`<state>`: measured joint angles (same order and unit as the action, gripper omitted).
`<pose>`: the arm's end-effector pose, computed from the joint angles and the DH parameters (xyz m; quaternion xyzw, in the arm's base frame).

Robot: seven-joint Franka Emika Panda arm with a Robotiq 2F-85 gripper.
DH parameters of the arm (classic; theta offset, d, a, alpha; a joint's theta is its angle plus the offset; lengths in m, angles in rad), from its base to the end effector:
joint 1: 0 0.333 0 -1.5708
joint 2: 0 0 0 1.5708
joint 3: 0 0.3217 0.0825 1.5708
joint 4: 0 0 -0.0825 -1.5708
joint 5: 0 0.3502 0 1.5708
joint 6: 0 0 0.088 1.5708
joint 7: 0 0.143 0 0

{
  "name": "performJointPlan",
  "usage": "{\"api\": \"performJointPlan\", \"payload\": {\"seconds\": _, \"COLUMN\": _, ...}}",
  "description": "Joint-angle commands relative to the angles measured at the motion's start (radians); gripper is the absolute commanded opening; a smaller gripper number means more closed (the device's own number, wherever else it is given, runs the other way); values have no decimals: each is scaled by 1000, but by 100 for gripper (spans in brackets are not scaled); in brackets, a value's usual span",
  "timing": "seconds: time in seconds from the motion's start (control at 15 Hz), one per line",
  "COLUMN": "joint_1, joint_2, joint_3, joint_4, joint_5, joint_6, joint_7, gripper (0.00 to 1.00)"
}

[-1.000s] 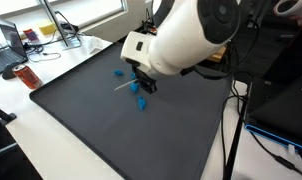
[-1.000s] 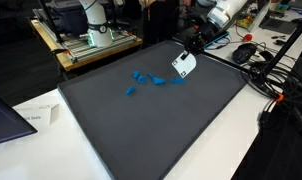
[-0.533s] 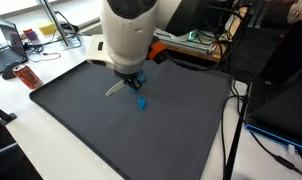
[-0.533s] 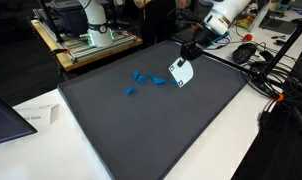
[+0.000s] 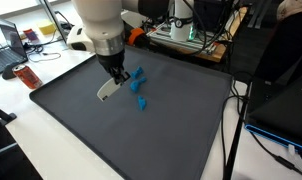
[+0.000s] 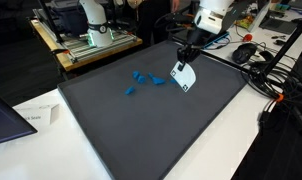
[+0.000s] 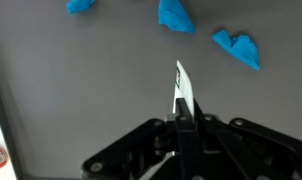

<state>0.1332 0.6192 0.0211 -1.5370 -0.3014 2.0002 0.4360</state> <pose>0.6550 0.0720 0.2707 0.9869 -0.0677 -0.0371 0.1420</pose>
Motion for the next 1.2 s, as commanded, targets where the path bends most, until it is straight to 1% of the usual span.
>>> {"api": "performJointPlan", "payload": {"seconds": 0.0, "joint_1": -46, "joint_2": -184, "joint_3": 2, "joint_4": -244, "joint_5": 82, "joint_6": 142, "joint_7": -120, "gripper": 1}}
{"api": "performJointPlan", "payload": {"seconds": 0.07, "joint_1": -60, "joint_2": -221, "joint_3": 6, "joint_4": -293, "joint_5": 102, "joint_6": 187, "joint_7": -156, "gripper": 1}}
{"api": "performJointPlan", "payload": {"seconds": 0.27, "joint_1": -86, "joint_2": -321, "joint_3": 13, "joint_4": -421, "joint_5": 158, "joint_6": 270, "joint_7": -258, "gripper": 1}}
{"api": "performJointPlan", "payload": {"seconds": 0.47, "joint_1": -105, "joint_2": -398, "joint_3": 27, "joint_4": -519, "joint_5": 243, "joint_6": 331, "joint_7": -360, "gripper": 1}}
{"api": "performJointPlan", "payload": {"seconds": 0.67, "joint_1": -120, "joint_2": -463, "joint_3": 41, "joint_4": -606, "joint_5": 355, "joint_6": 391, "joint_7": -471, "gripper": 1}}
{"api": "performJointPlan", "payload": {"seconds": 0.87, "joint_1": -118, "joint_2": -508, "joint_3": 40, "joint_4": -677, "joint_5": 435, "joint_6": 472, "joint_7": -514, "gripper": 1}}
{"api": "performJointPlan", "payload": {"seconds": 1.13, "joint_1": -108, "joint_2": -526, "joint_3": 33, "joint_4": -745, "joint_5": 454, "joint_6": 599, "joint_7": -514, "gripper": 1}}
